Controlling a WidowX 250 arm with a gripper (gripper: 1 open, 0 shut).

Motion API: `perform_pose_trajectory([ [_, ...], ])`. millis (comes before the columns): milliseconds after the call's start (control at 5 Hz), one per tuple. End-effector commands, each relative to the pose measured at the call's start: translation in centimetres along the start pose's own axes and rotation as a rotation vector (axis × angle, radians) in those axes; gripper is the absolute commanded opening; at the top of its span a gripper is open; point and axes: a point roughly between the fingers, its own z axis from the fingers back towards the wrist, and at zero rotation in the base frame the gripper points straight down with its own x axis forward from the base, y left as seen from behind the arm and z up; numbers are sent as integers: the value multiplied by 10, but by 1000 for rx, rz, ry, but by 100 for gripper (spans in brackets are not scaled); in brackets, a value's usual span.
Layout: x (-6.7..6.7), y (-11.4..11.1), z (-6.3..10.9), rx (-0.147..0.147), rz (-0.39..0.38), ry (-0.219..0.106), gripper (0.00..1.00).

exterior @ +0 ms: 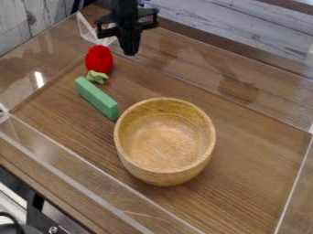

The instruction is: Move the red object to the right side of the table

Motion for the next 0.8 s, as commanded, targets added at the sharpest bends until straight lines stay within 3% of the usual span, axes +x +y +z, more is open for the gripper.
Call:
perform_pose_trajectory([
  [0, 19, -3, 29, -38, 35, -75, 0],
  [200, 44, 9, 16, -16, 51, -97, 100],
  [400, 51, 11, 2, 6, 30, -108, 100],
  [600, 50, 13, -8, 31, -16, -122, 100],
])
